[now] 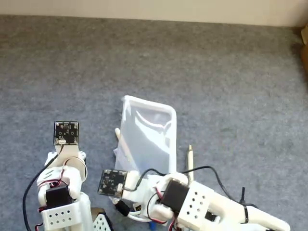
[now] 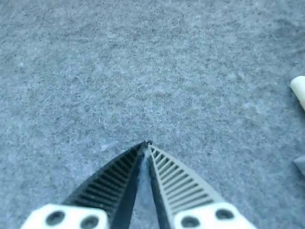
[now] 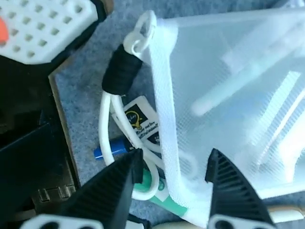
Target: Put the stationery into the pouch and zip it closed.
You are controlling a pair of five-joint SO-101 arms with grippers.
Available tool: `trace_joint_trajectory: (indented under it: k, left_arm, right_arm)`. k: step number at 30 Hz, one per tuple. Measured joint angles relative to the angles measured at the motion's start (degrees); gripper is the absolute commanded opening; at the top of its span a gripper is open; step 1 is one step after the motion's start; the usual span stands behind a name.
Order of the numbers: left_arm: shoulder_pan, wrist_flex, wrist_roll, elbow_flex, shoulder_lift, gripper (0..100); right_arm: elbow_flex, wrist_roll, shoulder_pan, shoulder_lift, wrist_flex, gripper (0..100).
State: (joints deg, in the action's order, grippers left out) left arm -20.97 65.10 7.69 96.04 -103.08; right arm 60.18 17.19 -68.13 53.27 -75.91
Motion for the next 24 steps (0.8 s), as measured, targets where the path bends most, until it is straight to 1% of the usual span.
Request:
trace_joint_trajectory:
  k: [8, 11, 13, 17, 22, 24]
  left_arm:
    - [0.0, 0.0, 0.0, 0.0, 0.0, 1]
    - [-1.7, 0.0, 0.0, 0.0, 0.0, 1]
    - [-2.5, 0.0, 0.0, 0.0, 0.0, 1]
    - [-3.0, 0.0, 0.0, 0.0, 0.0, 1]
    - [-3.1, 0.0, 0.0, 0.0, 0.0, 1]
    - [-3.1, 0.0, 0.0, 0.0, 0.0, 1]
  right_arm:
    - [8.6, -0.4, -1.4, 0.0, 9.3, 21.4]
    - [10.5, -0.4, -1.1, 0.1, 11.9, 21.4]
    - [10.6, -0.4, 0.9, 0.0, 13.2, 21.4]
    - [10.6, -0.3, 7.2, 0.0, 14.2, 21.4]
    - [10.6, 4.9, 14.6, 0.0, 14.3, 21.4]
    - [10.7, 6.7, 17.7, 0.0, 16.2, 21.4]
